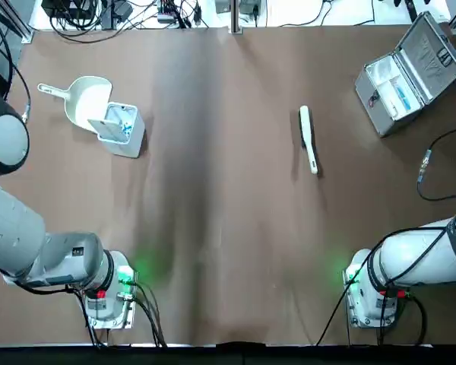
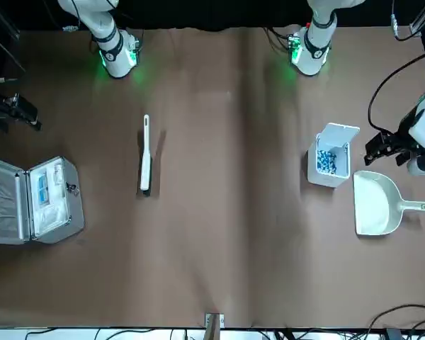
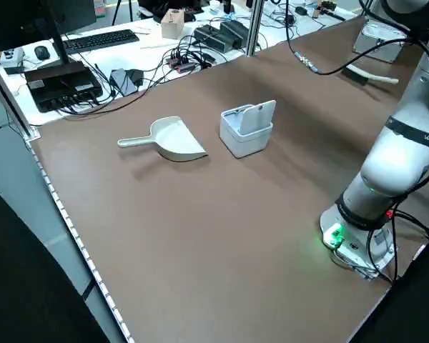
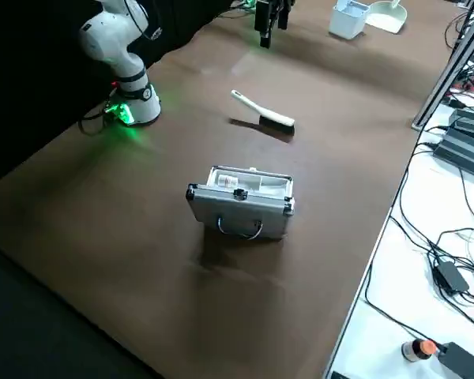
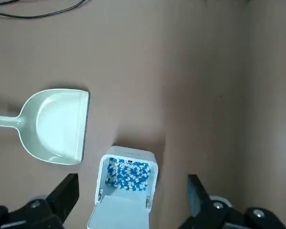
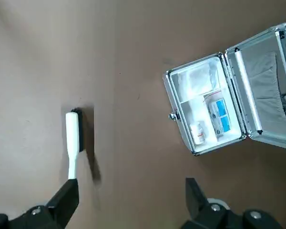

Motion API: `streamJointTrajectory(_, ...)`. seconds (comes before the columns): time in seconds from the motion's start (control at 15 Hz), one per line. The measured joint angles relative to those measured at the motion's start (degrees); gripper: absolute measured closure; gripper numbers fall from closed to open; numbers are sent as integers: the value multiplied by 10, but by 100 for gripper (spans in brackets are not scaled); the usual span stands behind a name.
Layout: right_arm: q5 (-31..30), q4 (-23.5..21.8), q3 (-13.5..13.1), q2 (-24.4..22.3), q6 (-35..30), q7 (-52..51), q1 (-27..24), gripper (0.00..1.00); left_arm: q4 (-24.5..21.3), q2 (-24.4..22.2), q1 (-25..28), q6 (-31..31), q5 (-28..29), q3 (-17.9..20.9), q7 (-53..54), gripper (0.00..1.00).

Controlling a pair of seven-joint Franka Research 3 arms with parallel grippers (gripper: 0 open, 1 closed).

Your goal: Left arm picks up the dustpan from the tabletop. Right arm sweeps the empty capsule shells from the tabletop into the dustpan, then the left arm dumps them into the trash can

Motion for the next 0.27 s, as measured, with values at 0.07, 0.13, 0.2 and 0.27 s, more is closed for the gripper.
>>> streamJointTrajectory(0.07,0,0,0,0,0,0,0,1,0,0,0,-1,0,2,0,0)
streamJointTrajectory(0.13,0,0,0,0,0,0,0,1,0,0,0,-1,0,2,1,0)
streamJointTrajectory(0.2,0,0,0,0,0,0,0,1,-1,0,0,-1,0,3,1,0)
streamJointTrajectory(0.27,0,0,0,0,0,0,0,1,-1,0,0,-1,0,3,1,0)
